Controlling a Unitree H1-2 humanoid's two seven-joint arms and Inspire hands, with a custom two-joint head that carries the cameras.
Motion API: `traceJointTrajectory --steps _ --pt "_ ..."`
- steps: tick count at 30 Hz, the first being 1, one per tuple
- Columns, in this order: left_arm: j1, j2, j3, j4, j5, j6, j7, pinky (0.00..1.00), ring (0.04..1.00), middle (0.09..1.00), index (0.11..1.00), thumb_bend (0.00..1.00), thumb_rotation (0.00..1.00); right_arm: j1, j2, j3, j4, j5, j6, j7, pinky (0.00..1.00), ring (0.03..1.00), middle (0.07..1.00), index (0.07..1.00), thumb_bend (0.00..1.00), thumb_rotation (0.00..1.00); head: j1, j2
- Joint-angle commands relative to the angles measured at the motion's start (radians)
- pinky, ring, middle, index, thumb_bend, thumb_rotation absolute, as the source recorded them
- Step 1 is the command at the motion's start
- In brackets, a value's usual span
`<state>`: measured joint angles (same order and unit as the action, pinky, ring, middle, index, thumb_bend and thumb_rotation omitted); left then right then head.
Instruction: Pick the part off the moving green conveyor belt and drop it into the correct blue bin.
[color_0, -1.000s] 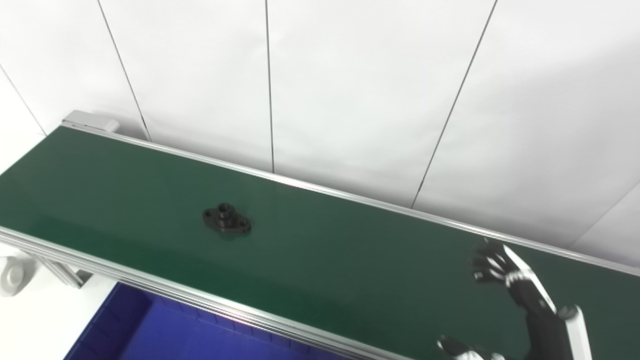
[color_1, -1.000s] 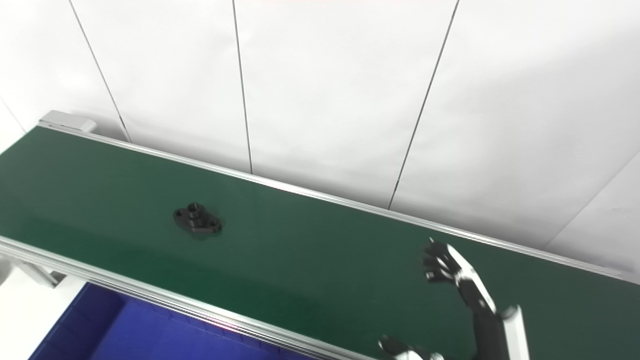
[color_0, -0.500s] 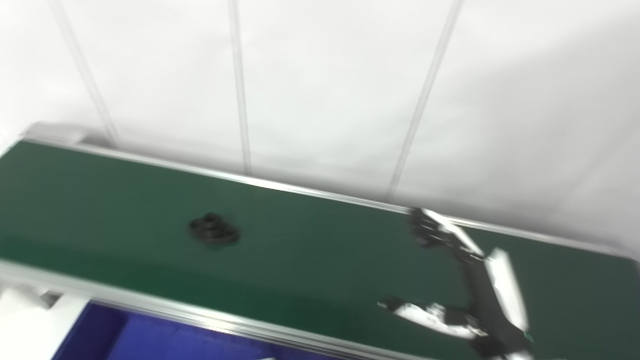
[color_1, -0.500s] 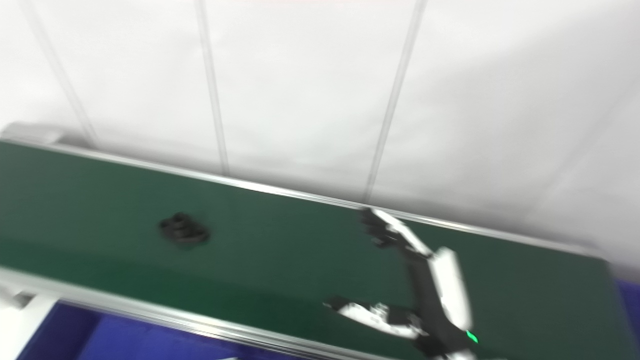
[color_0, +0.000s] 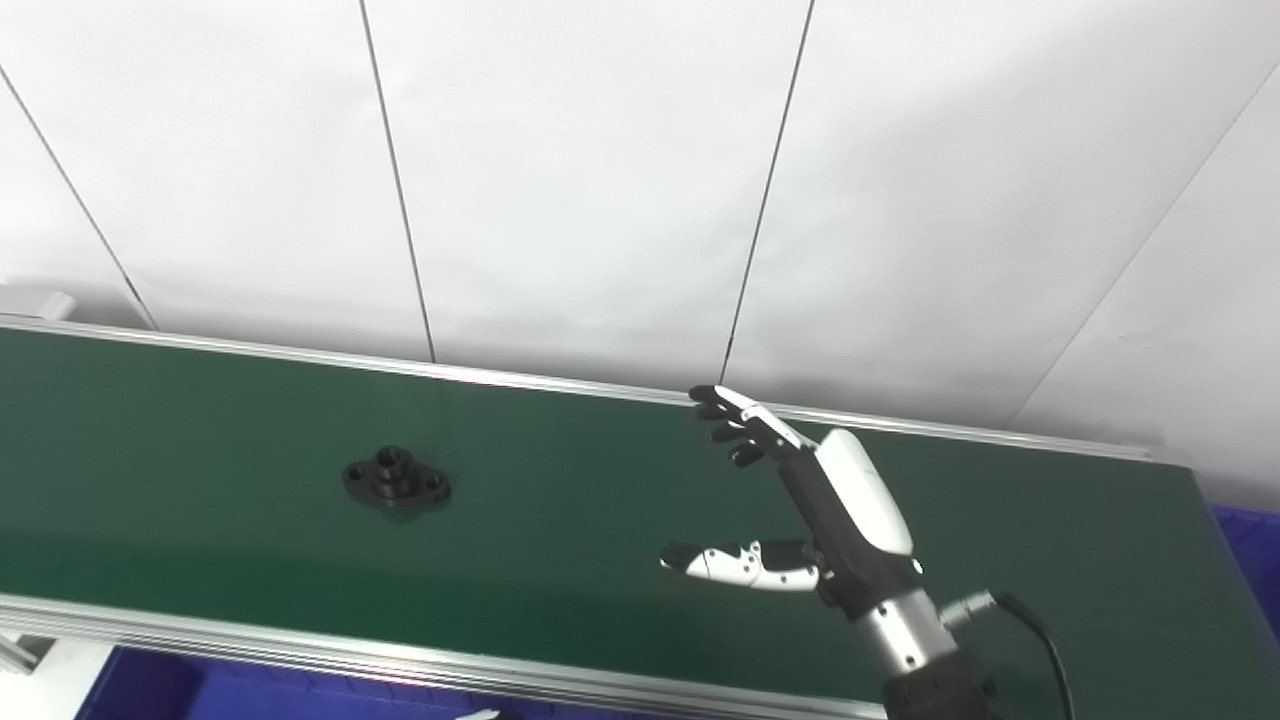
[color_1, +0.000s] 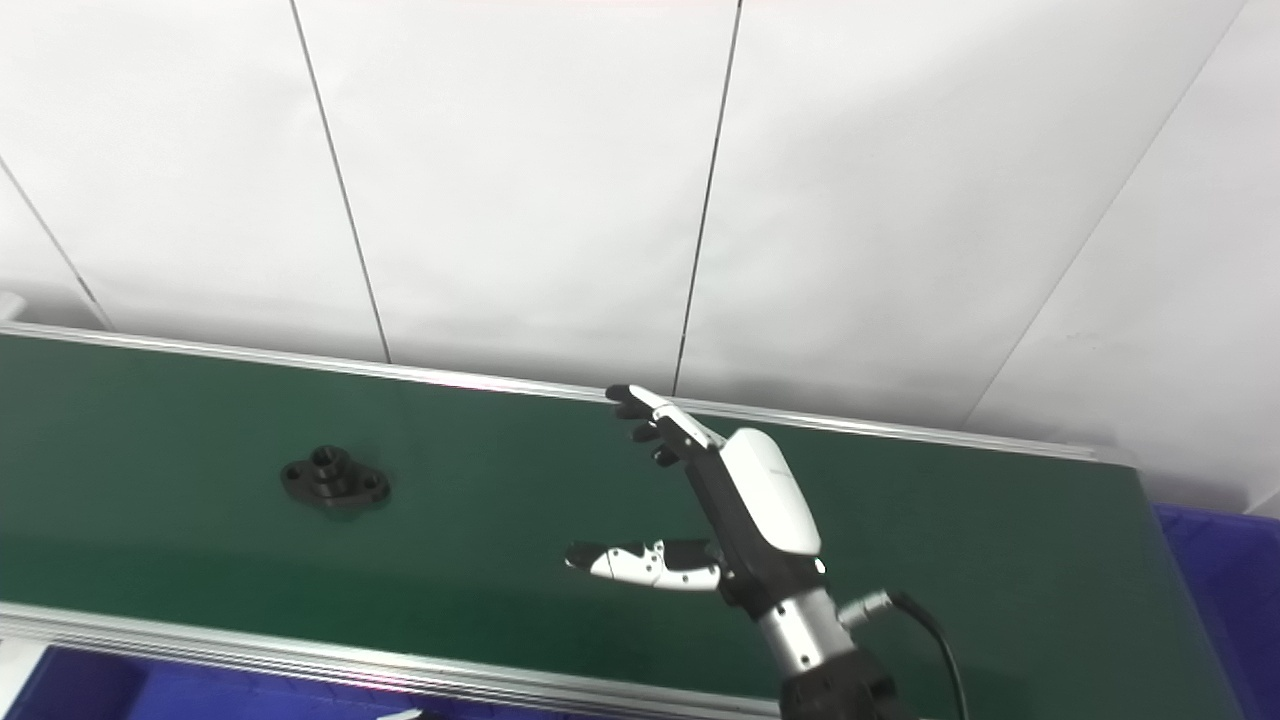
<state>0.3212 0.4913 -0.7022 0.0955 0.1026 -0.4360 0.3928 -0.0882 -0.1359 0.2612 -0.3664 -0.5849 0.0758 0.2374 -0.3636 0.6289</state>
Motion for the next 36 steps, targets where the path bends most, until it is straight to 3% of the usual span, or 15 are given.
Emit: traceJointTrajectory --steps 1,3,6,9,17,28,36 --pt "0.012 -0.003 0.014 -0.017 0.003 -0.034 -0.008 0.78 0.829 0.860 0.798 0.80 0.27 -0.026 -0.003 0.002 -0.019 -0.009 0.021 0.011 0.68 0.777 0.825 0.874 0.71 0.43 0.008 -0.002" --pt "0.015 -0.008 0.023 -0.017 0.002 -0.034 -0.018 0.78 0.828 0.860 0.798 0.80 0.27 -0.029 -0.004 0.001 -0.019 -0.012 0.025 0.016 0.68 0.779 0.826 0.875 0.71 0.43 0.008 -0.002" --pt "0.013 -0.016 0.024 -0.009 0.015 -0.034 -0.020 0.78 0.825 0.859 0.801 0.80 0.29 -0.097 -0.041 0.006 0.000 -0.038 0.096 0.105 0.72 0.821 0.863 0.892 0.74 0.44 0.028 -0.008" --pt "0.009 -0.023 0.026 -0.003 0.018 -0.034 -0.026 0.78 0.829 0.858 0.799 0.80 0.29 -0.144 -0.068 0.016 0.023 -0.060 0.118 0.146 0.73 0.828 0.865 0.889 0.75 0.43 0.031 -0.009" --pt "0.001 -0.034 0.026 0.006 0.019 -0.034 -0.035 0.77 0.824 0.857 0.798 0.79 0.28 -0.235 -0.112 0.050 0.095 -0.072 0.109 0.196 0.74 0.823 0.846 0.863 0.77 0.43 0.043 -0.012" --pt "-0.009 -0.030 -0.009 0.011 0.066 -0.034 0.021 0.77 0.818 0.850 0.797 0.78 0.29 -0.330 -0.132 0.100 0.174 -0.113 0.110 0.236 0.77 0.826 0.833 0.839 0.78 0.45 0.071 -0.028" --pt "-0.010 -0.031 -0.009 0.003 0.058 -0.034 0.001 0.78 0.823 0.853 0.793 0.78 0.30 -0.386 -0.120 0.131 0.234 -0.122 0.095 0.233 0.75 0.819 0.834 0.801 0.79 0.42 0.089 -0.006"
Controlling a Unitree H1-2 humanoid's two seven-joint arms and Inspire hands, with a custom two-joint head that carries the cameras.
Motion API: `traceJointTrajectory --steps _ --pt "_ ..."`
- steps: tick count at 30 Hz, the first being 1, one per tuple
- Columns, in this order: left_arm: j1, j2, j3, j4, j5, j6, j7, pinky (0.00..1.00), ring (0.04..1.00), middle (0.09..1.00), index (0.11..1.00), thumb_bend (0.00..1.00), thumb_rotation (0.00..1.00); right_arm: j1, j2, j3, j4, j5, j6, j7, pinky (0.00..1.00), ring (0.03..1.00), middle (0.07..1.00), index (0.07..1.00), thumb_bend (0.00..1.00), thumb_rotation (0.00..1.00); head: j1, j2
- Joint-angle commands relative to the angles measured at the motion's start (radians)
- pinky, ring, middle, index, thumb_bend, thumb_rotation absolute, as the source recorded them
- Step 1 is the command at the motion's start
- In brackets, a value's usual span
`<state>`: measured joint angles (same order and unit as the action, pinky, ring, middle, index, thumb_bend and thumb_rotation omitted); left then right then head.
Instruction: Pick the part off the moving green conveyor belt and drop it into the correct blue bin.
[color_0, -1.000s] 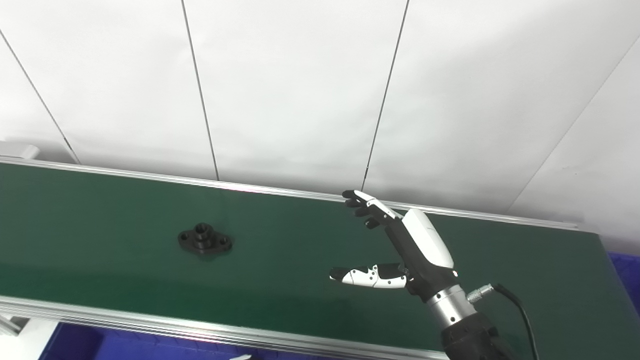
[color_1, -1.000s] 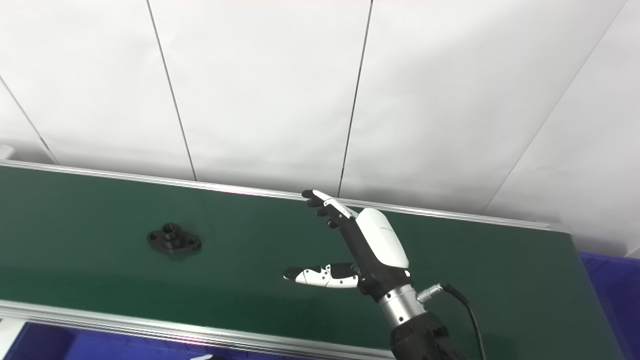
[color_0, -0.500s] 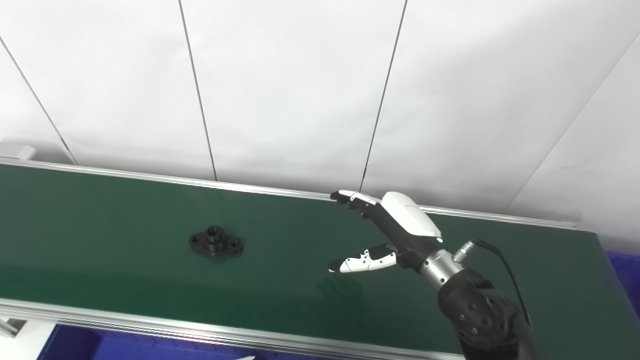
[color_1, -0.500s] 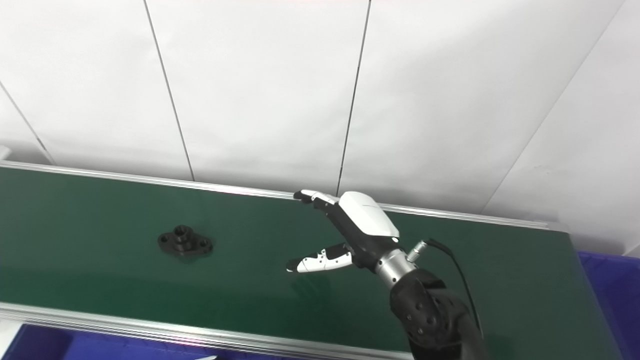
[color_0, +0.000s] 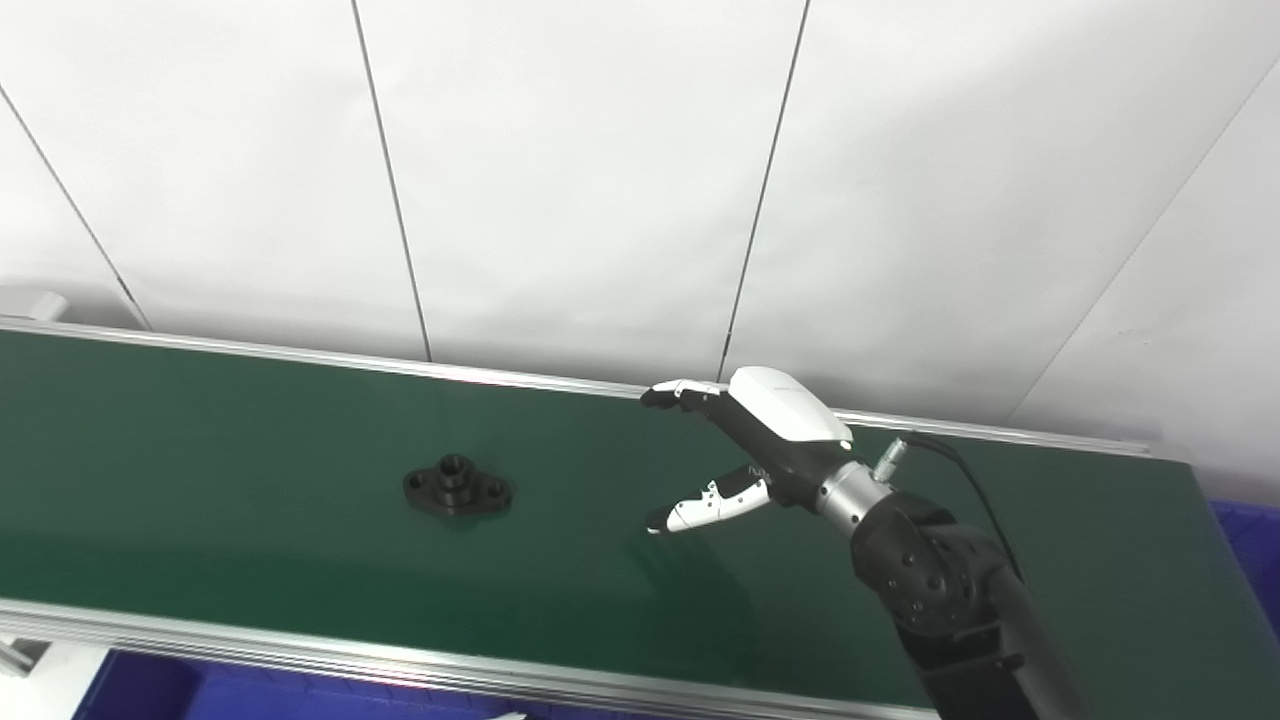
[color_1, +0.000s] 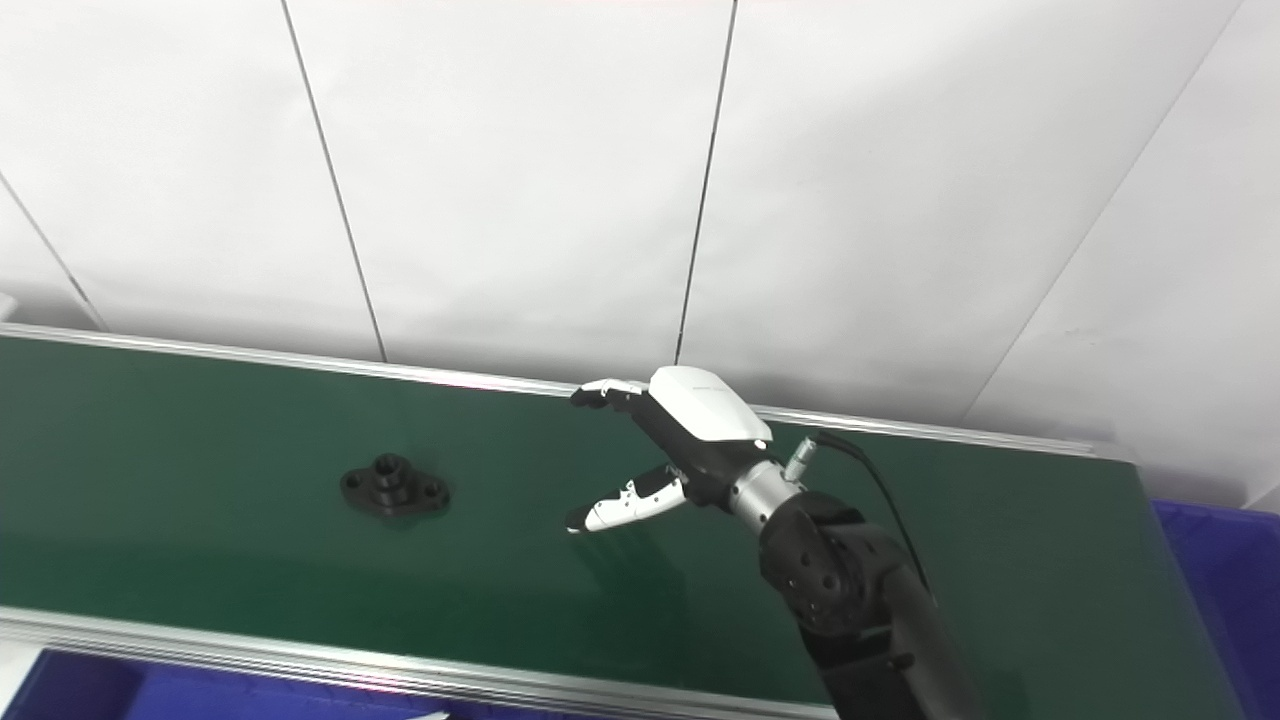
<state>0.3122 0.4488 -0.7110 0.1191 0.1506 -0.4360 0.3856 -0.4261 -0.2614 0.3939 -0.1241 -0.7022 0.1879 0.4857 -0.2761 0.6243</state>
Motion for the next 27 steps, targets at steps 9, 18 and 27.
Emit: traceJointTrajectory --steps 9,18,27 --pt "-0.015 0.024 -0.032 -0.017 0.028 -0.034 0.037 0.72 0.773 0.800 0.784 0.78 0.32 -0.074 0.030 0.040 0.042 -0.026 -0.021 -0.031 0.76 0.828 0.843 0.824 0.78 0.44 -0.011 -0.037" --pt "-0.032 0.029 -0.048 -0.005 0.025 -0.034 0.042 0.72 0.771 0.795 0.786 0.78 0.33 -0.123 0.062 0.071 0.143 -0.051 -0.016 -0.043 0.75 0.823 0.843 0.849 0.77 0.46 -0.030 -0.055" --pt "-0.040 0.020 -0.055 0.000 0.035 -0.034 0.052 0.71 0.764 0.792 0.783 0.78 0.31 -0.191 0.083 0.119 0.255 -0.092 -0.027 -0.062 0.75 0.819 0.838 0.839 0.78 0.45 -0.014 -0.058"
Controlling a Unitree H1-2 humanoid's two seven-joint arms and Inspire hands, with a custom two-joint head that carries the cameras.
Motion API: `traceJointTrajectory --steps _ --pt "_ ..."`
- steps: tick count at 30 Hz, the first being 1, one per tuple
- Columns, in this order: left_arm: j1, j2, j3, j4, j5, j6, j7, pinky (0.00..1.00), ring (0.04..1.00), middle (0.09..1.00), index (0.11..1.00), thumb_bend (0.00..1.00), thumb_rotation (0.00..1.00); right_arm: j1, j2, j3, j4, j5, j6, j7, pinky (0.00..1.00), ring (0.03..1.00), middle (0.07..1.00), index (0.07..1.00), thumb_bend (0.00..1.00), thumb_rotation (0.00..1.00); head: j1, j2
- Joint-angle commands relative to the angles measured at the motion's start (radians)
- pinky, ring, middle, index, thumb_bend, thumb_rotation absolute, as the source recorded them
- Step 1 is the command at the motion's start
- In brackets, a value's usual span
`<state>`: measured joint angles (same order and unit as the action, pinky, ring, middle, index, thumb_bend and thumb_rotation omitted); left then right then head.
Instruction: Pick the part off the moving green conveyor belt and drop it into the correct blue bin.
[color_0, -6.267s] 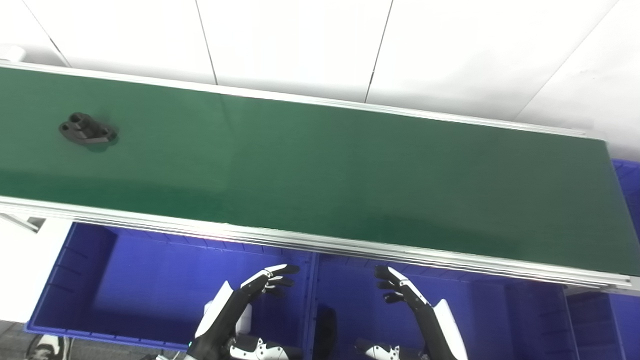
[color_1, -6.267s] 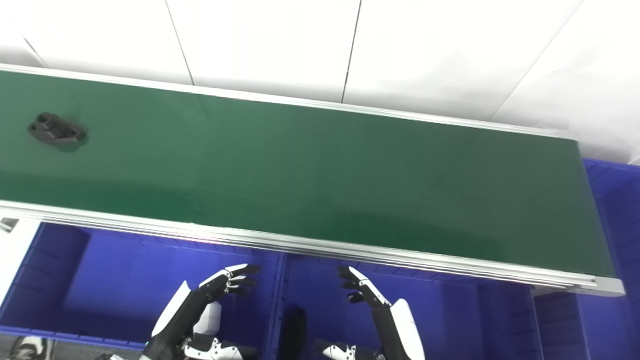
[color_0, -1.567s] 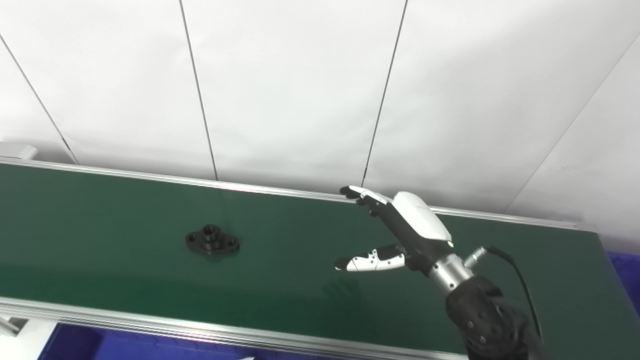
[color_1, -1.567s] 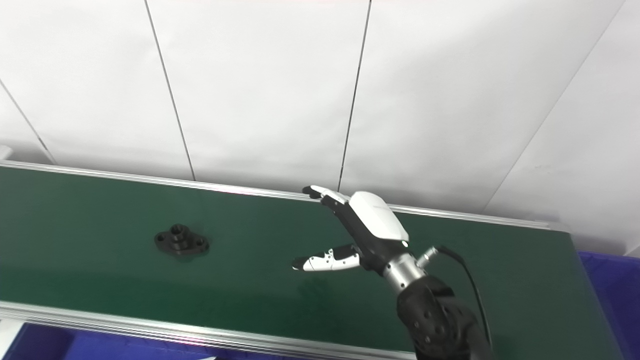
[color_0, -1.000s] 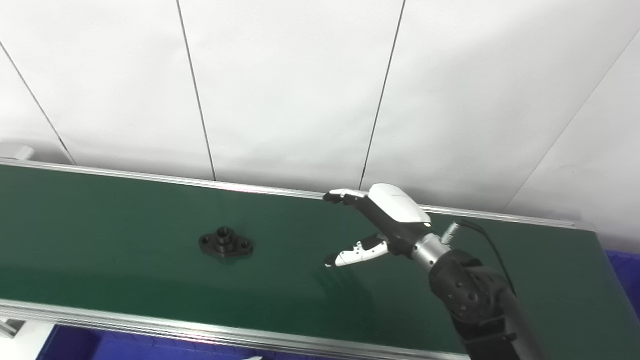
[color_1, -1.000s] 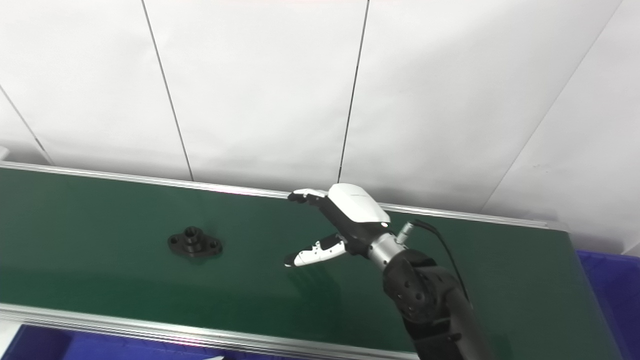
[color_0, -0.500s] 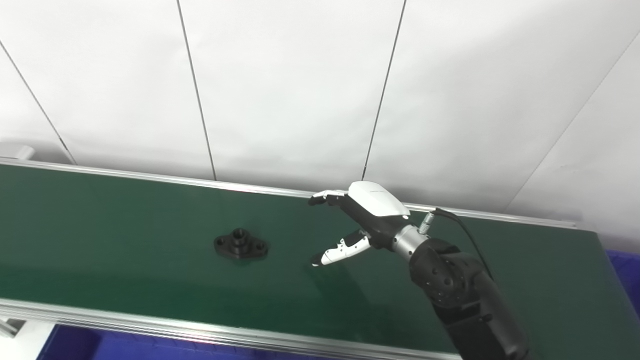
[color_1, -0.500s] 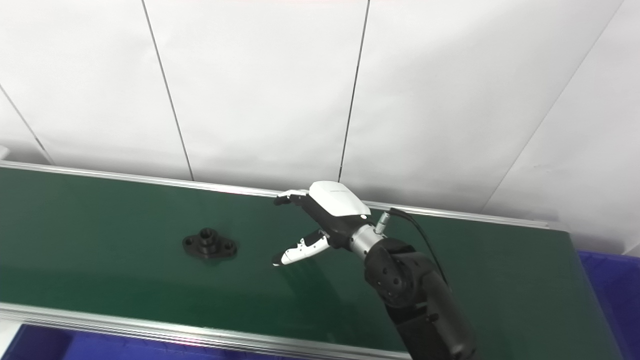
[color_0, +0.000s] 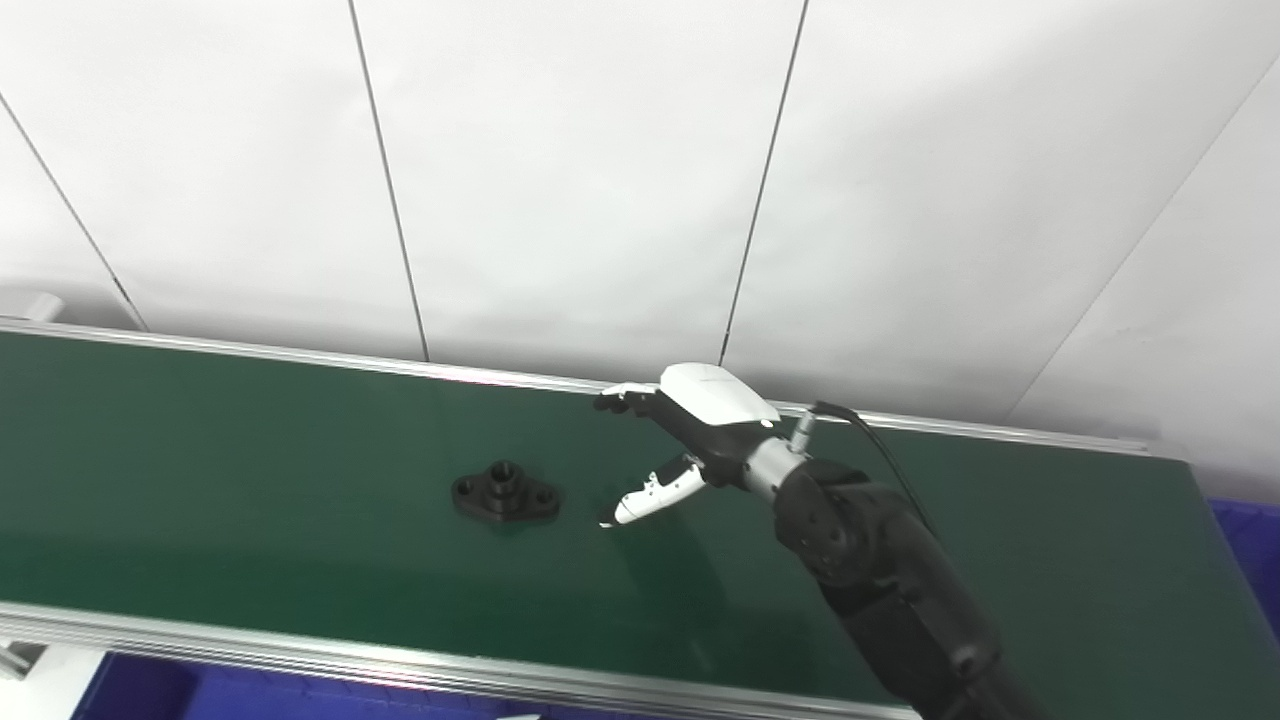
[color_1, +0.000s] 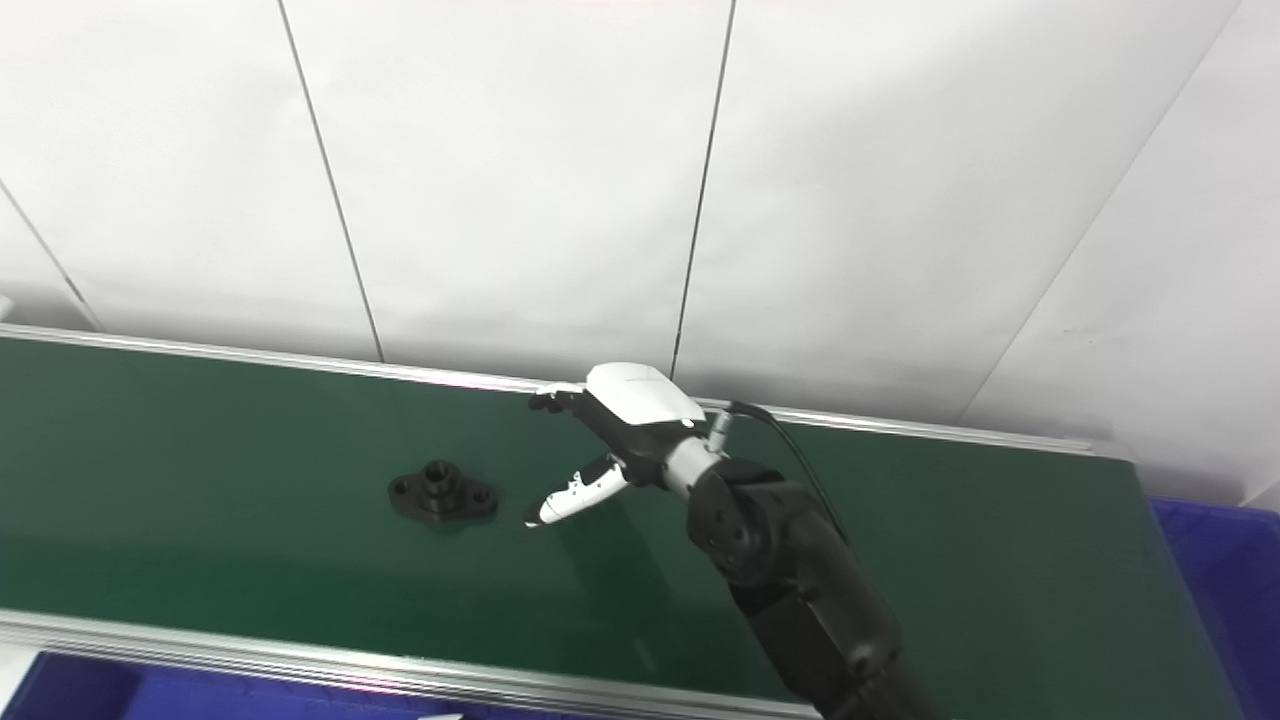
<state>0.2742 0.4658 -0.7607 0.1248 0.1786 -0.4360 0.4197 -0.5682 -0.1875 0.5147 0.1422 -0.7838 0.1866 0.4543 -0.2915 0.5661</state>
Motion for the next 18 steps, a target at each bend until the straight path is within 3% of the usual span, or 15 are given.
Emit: traceJointTrajectory --steps 1,10,18 --pt "-0.004 0.003 -0.009 -0.004 0.012 -0.034 0.023 0.71 0.762 0.792 0.783 0.78 0.32 -0.054 0.013 0.002 0.000 -0.013 -0.022 -0.032 0.75 0.817 0.837 0.839 0.78 0.45 0.005 0.001" --pt "-0.009 0.005 -0.030 -0.009 0.008 -0.034 0.042 0.71 0.767 0.796 0.785 0.77 0.32 -0.089 0.032 0.025 0.057 -0.023 -0.004 -0.024 0.73 0.811 0.838 0.850 0.79 0.44 0.018 0.016" --pt "-0.002 0.007 -0.036 -0.029 0.020 -0.034 0.056 0.71 0.764 0.795 0.779 0.78 0.32 -0.118 0.036 0.060 0.066 -0.086 0.024 0.006 0.61 0.722 0.787 0.848 0.79 0.48 0.046 0.048"
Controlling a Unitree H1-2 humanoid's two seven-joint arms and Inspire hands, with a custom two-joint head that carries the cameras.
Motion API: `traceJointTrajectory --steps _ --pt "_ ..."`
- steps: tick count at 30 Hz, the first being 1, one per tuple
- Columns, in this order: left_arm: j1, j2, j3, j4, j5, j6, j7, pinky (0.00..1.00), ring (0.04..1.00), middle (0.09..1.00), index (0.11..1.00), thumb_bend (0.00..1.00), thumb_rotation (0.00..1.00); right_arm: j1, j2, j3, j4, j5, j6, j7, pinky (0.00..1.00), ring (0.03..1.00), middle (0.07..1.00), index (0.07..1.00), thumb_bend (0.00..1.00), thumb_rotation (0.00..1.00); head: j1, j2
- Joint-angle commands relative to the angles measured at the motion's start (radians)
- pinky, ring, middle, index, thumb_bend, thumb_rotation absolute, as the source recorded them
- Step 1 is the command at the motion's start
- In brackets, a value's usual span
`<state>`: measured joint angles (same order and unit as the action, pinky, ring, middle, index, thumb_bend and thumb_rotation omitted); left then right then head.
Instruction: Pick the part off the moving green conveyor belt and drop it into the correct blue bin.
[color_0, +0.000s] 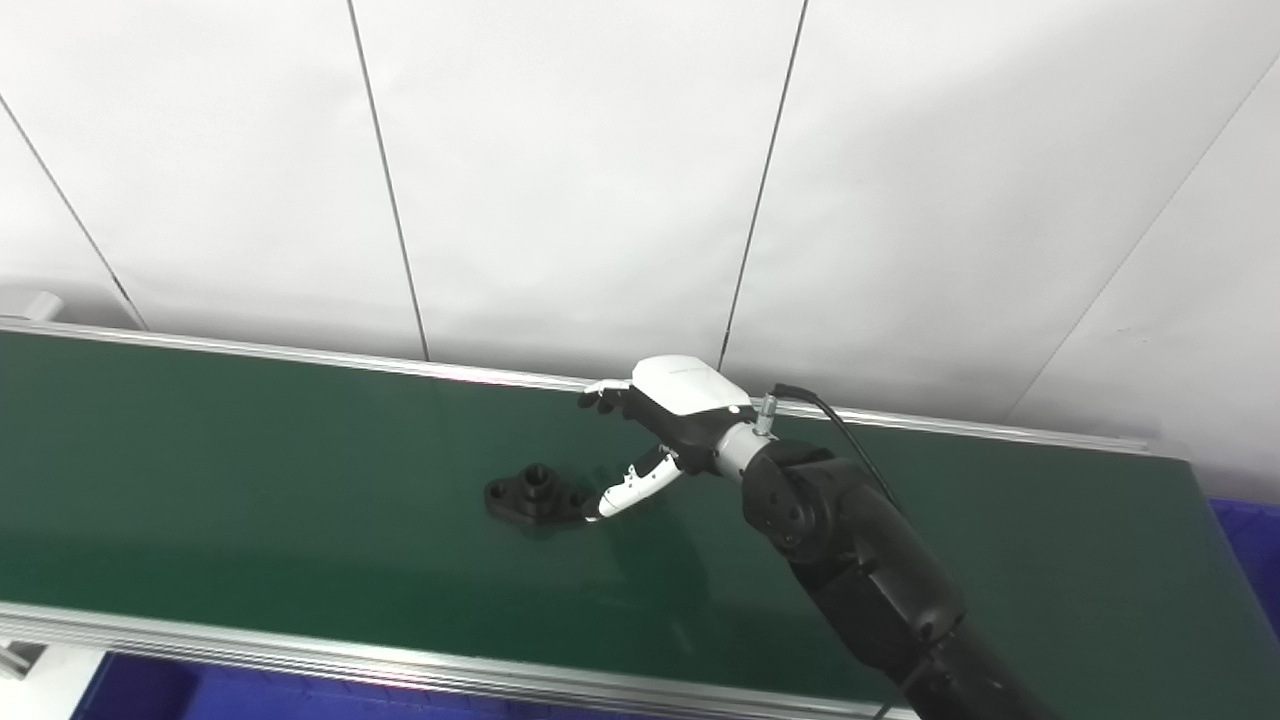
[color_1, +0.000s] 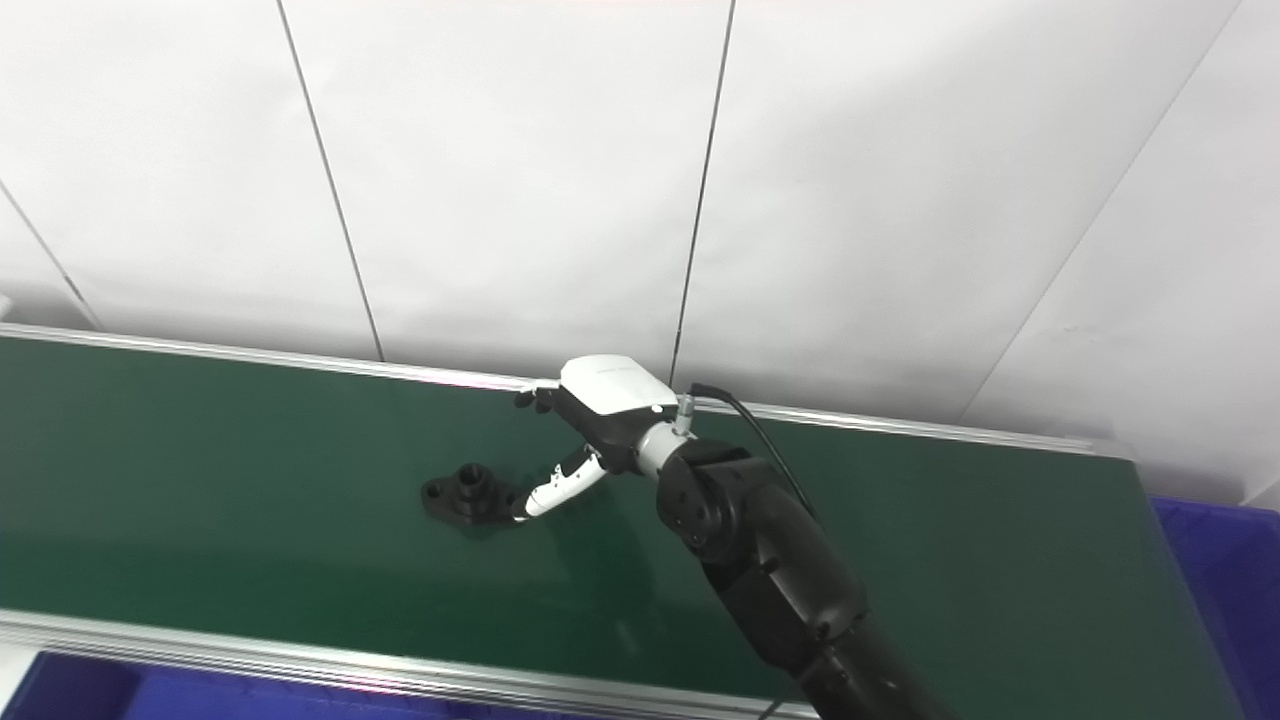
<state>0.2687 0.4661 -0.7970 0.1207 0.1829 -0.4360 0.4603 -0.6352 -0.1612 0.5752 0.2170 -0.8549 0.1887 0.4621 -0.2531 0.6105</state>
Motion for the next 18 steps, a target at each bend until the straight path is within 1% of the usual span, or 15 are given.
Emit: traceJointTrajectory --steps 1,5,6,8,9,10,11,12,14,15,17,18 --pt "0.004 0.006 0.001 -0.027 0.016 -0.034 0.014 0.71 0.766 0.797 0.781 0.78 0.32 -0.053 0.013 0.002 -0.007 -0.021 0.025 0.002 0.61 0.722 0.791 0.847 0.79 0.48 0.009 0.006" --pt "0.011 0.001 0.005 -0.041 0.014 -0.034 0.010 0.73 0.778 0.804 0.786 0.78 0.31 -0.056 0.028 0.005 -0.001 -0.039 0.040 0.017 0.59 0.710 0.792 0.845 0.79 0.47 0.020 0.025" --pt "0.012 -0.001 0.006 -0.045 0.015 -0.034 0.012 0.73 0.779 0.804 0.786 0.78 0.31 -0.056 0.033 0.005 -0.003 -0.045 0.052 0.027 0.59 0.705 0.792 0.845 0.80 0.46 0.029 0.037" --pt "0.013 -0.005 0.006 -0.050 0.017 -0.034 0.013 0.73 0.782 0.805 0.785 0.78 0.30 -0.061 0.041 0.011 -0.004 -0.060 0.075 0.053 0.58 0.698 0.791 0.849 0.80 0.46 0.033 0.045" --pt "0.013 -0.005 0.007 -0.051 0.017 -0.034 0.013 0.74 0.784 0.806 0.786 0.78 0.29 -0.063 0.043 0.013 -0.005 -0.066 0.083 0.064 0.56 0.680 0.773 0.842 0.80 0.47 0.033 0.045" --pt "0.015 -0.008 0.009 -0.054 0.017 -0.034 0.009 0.74 0.785 0.807 0.787 0.77 0.29 -0.071 0.047 0.021 -0.004 -0.079 0.103 0.089 0.55 0.671 0.763 0.839 0.80 0.47 0.036 0.054" --pt "0.016 -0.011 0.012 -0.056 0.017 -0.034 0.006 0.74 0.785 0.808 0.789 0.77 0.29 -0.077 0.051 0.027 -0.005 -0.089 0.118 0.110 0.51 0.628 0.714 0.826 0.80 0.47 0.038 0.057" --pt "0.017 -0.013 0.013 -0.059 0.017 -0.034 0.004 0.74 0.786 0.809 0.790 0.77 0.28 -0.083 0.052 0.032 -0.008 -0.096 0.129 0.129 0.50 0.617 0.698 0.822 0.80 0.47 0.040 0.062" --pt "0.018 -0.018 0.016 -0.062 0.016 -0.034 0.002 0.75 0.788 0.809 0.790 0.77 0.26 -0.090 0.052 0.042 -0.016 -0.104 0.141 0.155 0.51 0.628 0.706 0.838 0.82 0.46 0.045 0.066" --pt "0.018 -0.021 0.018 -0.063 0.021 -0.034 0.003 0.75 0.789 0.810 0.791 0.76 0.26 -0.093 0.052 0.046 -0.021 -0.108 0.148 0.173 0.52 0.646 0.725 0.847 0.84 0.45 0.049 0.073" --pt "0.021 -0.025 0.023 -0.066 0.029 -0.034 0.002 0.75 0.790 0.810 0.792 0.76 0.26 -0.094 0.052 0.054 -0.029 -0.117 0.157 0.202 0.53 0.657 0.737 0.852 0.84 0.45 0.053 0.079" --pt "0.022 -0.026 0.024 -0.068 0.031 -0.034 0.002 0.75 0.792 0.810 0.793 0.76 0.25 -0.094 0.051 0.057 -0.032 -0.123 0.160 0.214 0.53 0.659 0.735 0.837 0.85 0.45 0.053 0.080"
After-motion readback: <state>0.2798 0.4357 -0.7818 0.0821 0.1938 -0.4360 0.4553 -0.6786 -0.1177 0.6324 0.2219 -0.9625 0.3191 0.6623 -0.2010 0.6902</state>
